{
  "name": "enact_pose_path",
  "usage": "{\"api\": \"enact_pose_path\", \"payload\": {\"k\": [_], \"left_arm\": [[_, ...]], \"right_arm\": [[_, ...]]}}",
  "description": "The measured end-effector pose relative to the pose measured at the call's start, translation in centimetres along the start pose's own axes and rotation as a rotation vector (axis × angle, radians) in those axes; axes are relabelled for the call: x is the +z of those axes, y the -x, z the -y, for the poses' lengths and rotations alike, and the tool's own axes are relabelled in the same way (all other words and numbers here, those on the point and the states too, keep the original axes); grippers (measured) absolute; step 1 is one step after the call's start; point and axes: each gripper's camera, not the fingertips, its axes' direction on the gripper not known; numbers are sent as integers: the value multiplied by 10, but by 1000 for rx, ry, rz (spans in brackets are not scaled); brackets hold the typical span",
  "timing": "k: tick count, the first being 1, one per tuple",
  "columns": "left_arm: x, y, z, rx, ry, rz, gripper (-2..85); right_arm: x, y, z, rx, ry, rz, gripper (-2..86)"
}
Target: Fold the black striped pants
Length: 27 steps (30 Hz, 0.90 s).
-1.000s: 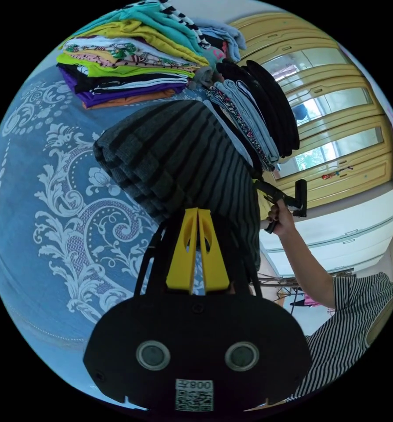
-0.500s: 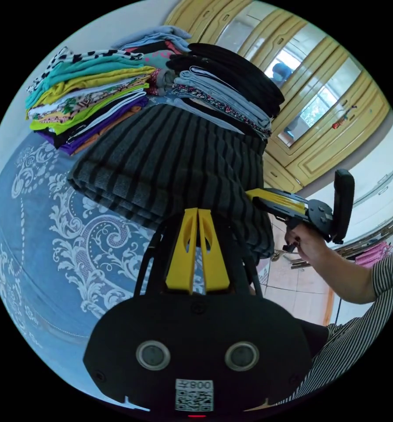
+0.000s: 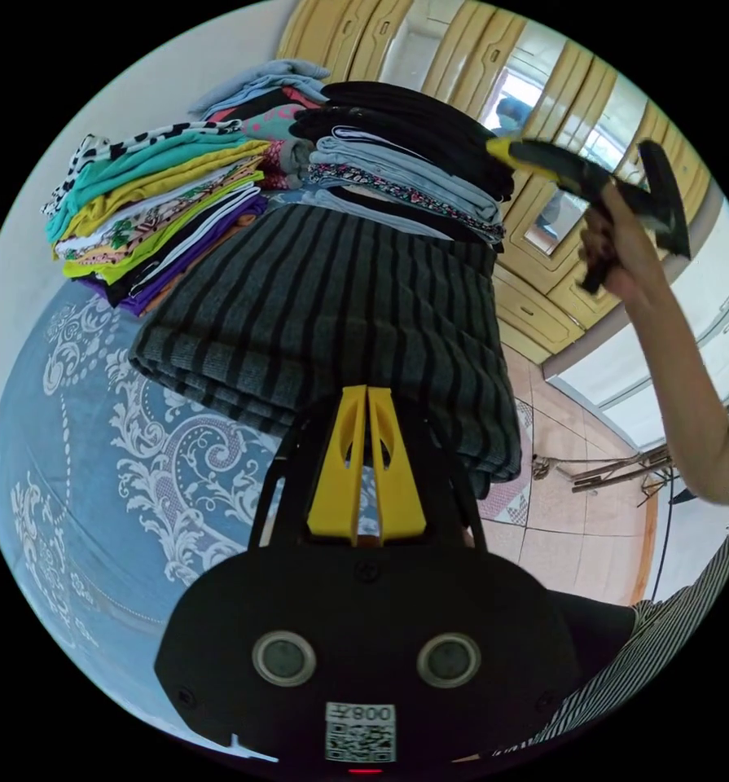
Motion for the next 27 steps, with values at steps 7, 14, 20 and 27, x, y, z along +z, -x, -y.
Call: {"api": "enact_pose_path", "payload": {"k": [7,14,20,27], "left_arm": [[-26,-25,-10,12,10,54,2],[-56,-44,-22,11,0,97,1],[-91,-56,-37,17,-7,109,2],[-158,-55,-68,-58,-73,20,0]], "right_arm": [[26,-42,146,-128,-24,-113,85],[73,-78,208,-195,165,-232,79],[70,-118,242,-180,178,-285,39],[18,-187,275,-32,116,-161,11]]}}
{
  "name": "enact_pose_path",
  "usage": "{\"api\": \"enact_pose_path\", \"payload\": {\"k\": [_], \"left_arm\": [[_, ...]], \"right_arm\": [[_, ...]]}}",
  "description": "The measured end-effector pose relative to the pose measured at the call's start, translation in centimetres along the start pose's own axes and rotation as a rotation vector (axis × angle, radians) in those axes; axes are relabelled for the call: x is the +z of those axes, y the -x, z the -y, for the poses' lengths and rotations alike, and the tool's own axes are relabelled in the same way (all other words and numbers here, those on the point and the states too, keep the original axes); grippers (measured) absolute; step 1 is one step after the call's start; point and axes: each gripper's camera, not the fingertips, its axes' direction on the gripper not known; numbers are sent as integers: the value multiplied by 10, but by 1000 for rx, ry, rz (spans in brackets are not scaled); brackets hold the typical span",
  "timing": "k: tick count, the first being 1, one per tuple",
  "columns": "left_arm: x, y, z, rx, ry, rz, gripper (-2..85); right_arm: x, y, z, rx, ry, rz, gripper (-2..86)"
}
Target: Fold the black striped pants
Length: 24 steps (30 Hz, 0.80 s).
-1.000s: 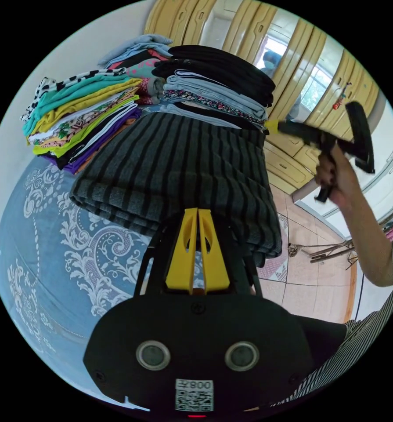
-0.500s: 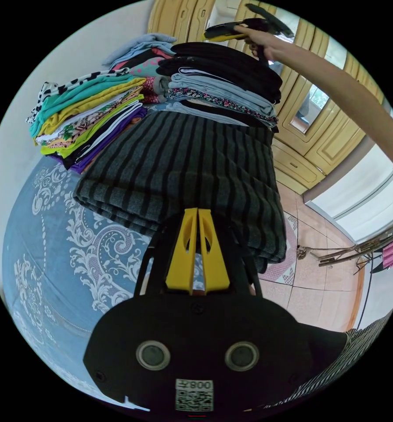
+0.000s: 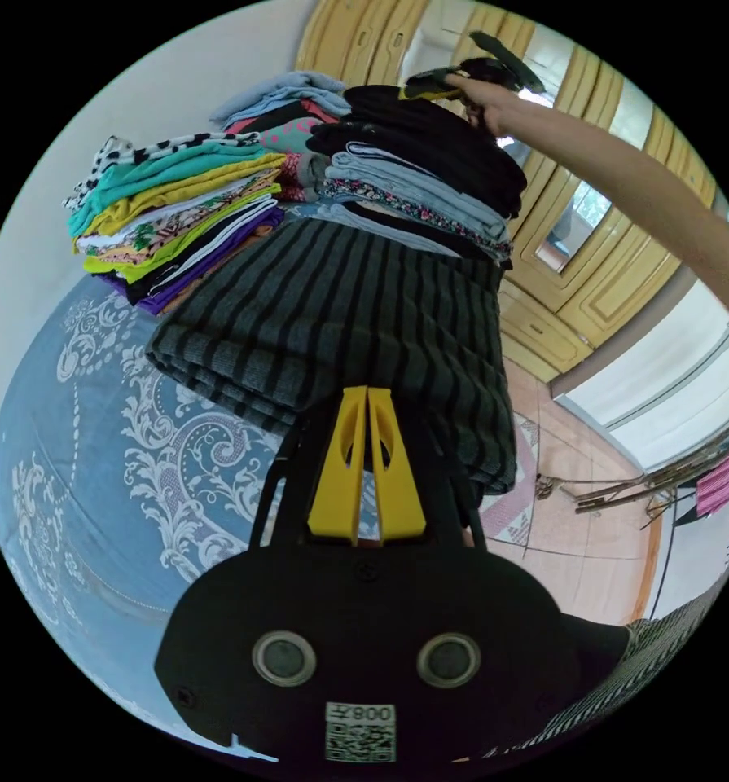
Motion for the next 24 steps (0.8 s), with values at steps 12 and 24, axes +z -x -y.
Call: {"api": "enact_pose_path", "payload": {"k": [12,24], "left_arm": [[-179,-7,-70,-89,-183,-104,0],[-399,-15,-172,-192,-419,-48,3]], "right_arm": [[-169,-122,26,120,-284,610,11],[-333,-122,90,14,-438,956,9]]}}
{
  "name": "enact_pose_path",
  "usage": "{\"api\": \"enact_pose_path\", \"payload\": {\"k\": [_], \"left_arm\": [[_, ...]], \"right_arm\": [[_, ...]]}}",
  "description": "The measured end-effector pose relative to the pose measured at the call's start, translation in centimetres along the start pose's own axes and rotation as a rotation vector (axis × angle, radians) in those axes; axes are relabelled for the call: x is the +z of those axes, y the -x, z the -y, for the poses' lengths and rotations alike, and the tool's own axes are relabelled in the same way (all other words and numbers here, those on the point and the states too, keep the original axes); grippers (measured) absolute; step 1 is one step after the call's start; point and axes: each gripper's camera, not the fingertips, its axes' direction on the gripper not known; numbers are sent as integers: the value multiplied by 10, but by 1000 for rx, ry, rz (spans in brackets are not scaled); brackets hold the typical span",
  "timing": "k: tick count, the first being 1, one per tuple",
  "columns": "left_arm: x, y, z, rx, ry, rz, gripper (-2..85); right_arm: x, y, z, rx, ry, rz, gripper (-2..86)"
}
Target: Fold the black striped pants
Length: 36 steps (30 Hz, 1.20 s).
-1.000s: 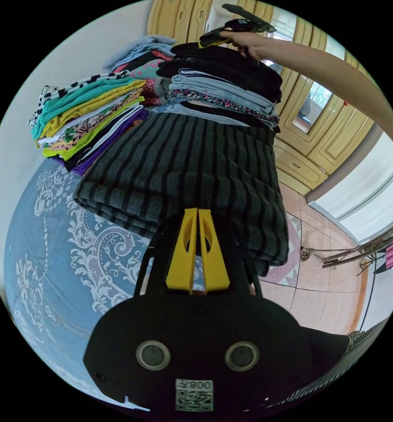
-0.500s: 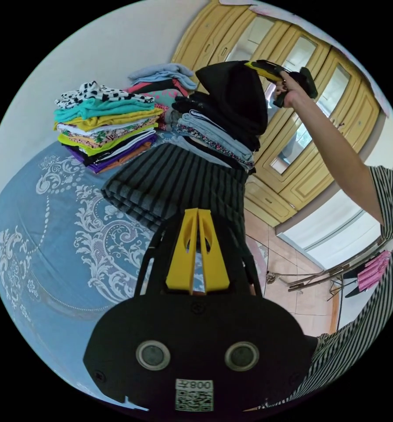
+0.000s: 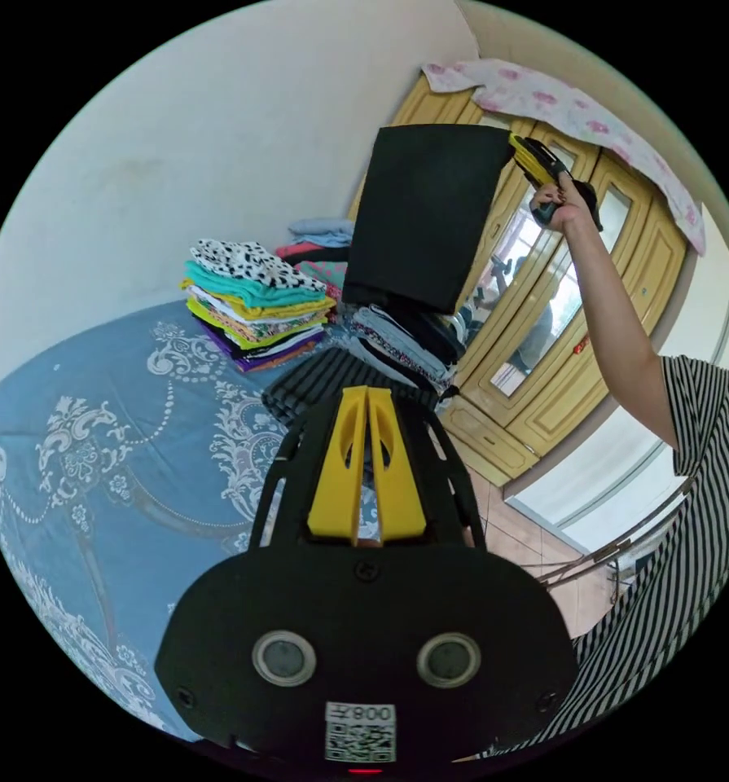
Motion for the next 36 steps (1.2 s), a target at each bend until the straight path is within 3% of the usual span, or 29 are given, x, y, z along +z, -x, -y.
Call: {"api": "enact_pose_path", "payload": {"k": [10,17,27,36], "left_arm": [[-222,13,-49,-115,-199,62,46],[-331,14,-94,-153,-164,93,97],[-525,-1,-181,-229,-404,431,138],[-563,-10,-182,-131,-278,229,135]], "right_arm": [[4,128,67,-42,53,245,8],[26,224,94,-82,134,429,9],[96,393,112,-155,313,682,8],[154,504,126,-144,410,674,9]]}}
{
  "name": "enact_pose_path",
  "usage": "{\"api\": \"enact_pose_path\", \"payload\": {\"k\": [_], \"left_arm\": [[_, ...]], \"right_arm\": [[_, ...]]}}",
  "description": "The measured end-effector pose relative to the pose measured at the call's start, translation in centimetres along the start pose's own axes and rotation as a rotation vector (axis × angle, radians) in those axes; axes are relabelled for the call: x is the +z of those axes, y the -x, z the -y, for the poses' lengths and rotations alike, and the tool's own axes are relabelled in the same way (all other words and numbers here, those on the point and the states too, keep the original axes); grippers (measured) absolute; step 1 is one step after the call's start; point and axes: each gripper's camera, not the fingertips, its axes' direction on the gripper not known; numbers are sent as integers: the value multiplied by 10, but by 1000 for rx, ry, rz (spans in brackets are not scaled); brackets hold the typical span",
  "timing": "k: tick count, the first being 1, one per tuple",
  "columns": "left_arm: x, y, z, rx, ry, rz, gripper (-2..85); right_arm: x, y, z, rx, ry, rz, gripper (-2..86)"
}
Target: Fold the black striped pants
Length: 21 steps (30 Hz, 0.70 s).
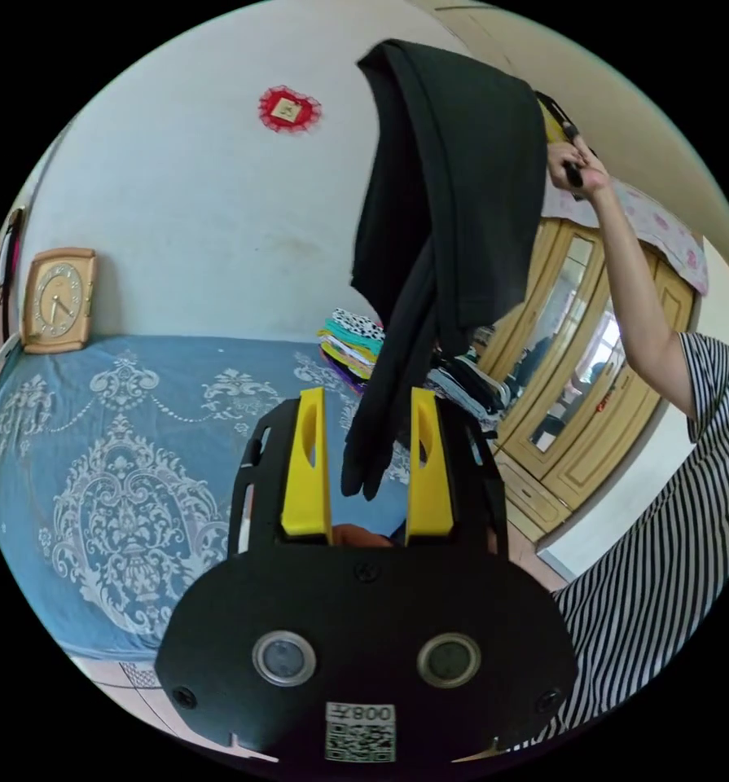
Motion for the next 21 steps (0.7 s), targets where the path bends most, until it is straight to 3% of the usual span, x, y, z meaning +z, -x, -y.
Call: {"api": "enact_pose_path", "payload": {"k": [9,21], "left_arm": [[-62,15,-11,-71,40,21,40],[-242,67,35,-7,13,379,15]], "right_arm": [[66,28,42,34,28,-6,9],[153,21,76,166,-76,73,9]]}}
